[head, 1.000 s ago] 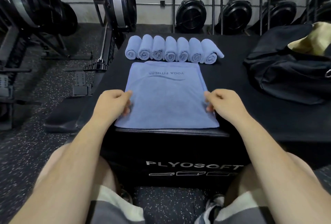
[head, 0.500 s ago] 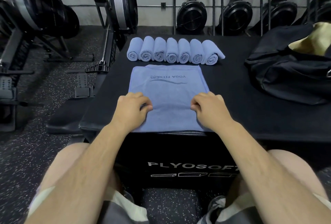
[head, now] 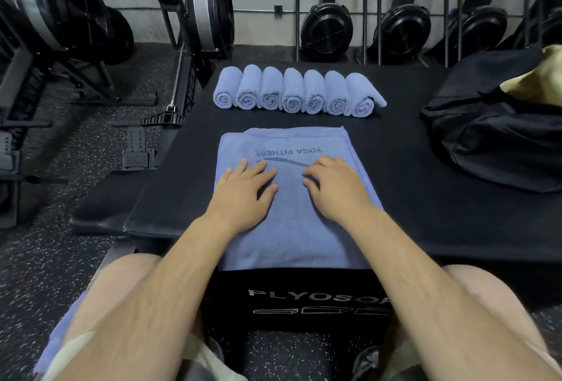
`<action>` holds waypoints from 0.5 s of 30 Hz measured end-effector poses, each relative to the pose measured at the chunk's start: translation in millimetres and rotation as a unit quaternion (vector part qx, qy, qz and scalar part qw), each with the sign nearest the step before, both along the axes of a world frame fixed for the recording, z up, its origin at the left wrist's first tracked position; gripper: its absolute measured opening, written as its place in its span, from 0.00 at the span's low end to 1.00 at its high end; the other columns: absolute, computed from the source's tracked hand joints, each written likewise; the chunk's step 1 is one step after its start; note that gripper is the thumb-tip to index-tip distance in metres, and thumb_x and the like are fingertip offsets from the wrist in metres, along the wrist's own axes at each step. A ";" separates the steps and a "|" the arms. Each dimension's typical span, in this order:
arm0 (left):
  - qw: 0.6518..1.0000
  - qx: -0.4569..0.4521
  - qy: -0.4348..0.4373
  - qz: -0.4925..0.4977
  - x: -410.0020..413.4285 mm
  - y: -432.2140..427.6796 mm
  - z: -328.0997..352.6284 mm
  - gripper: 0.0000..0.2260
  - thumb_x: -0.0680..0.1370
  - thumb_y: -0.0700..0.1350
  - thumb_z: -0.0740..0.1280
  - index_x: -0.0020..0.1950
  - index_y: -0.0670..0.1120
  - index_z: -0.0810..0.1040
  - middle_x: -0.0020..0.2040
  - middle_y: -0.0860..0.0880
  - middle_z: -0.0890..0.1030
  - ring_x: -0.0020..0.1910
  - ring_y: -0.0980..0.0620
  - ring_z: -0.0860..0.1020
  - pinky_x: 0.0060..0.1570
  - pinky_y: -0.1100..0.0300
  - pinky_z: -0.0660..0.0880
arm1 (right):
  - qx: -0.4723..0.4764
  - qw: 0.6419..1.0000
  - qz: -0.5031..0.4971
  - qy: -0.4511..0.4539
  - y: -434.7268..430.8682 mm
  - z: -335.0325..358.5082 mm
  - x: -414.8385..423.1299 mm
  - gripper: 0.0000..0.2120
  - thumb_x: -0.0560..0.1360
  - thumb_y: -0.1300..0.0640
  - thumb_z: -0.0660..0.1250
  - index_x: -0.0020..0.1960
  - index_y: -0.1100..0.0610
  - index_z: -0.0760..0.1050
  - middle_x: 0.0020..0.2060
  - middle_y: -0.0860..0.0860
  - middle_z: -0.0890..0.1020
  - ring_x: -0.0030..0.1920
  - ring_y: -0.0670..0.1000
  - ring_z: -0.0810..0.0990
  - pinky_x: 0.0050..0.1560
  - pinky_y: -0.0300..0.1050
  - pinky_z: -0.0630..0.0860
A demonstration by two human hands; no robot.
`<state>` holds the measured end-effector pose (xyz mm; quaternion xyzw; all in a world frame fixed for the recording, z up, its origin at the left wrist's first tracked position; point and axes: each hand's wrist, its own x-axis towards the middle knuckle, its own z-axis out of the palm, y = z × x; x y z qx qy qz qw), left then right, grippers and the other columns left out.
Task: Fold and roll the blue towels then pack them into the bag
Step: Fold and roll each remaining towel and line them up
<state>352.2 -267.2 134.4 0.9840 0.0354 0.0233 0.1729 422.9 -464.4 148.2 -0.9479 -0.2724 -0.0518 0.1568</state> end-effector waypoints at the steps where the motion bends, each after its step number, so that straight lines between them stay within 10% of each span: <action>1: 1.000 -0.005 -0.004 -0.002 -1.6 0.7 0.0 0.21 0.85 0.57 0.55 0.79 0.58 0.66 0.81 0.57 0.60 0.82 0.47 0.52 0.80 0.46 0.49 | 0.015 1.000 0.000 -0.002 0.2 -0.5 -0.2 0.10 0.83 0.55 0.62 0.58 0.55 0.81 0.54 0.50 0.79 0.56 0.56 0.74 0.55 0.50 0.71; 9: 0.990 -0.022 -0.132 0.045 9.3 14.2 8.3 0.11 0.82 0.53 0.64 0.59 0.56 0.84 0.62 0.58 0.80 0.65 0.51 0.74 0.59 0.55 0.69 | -0.032 0.998 -0.052 0.017 4.7 6.3 -10.8 0.07 0.76 0.63 0.61 0.49 0.56 0.77 0.48 0.51 0.77 0.52 0.56 0.74 0.46 0.48 0.70; 15: 0.993 0.001 -0.049 0.108 62.8 41.1 4.8 0.18 0.85 0.51 0.57 0.75 0.54 0.72 0.78 0.51 0.68 0.79 0.47 0.62 0.72 0.50 0.62 | -0.018 1.000 0.010 -0.005 54.3 16.6 5.4 0.13 0.80 0.56 0.58 0.60 0.56 0.77 0.58 0.51 0.78 0.61 0.57 0.73 0.57 0.51 0.71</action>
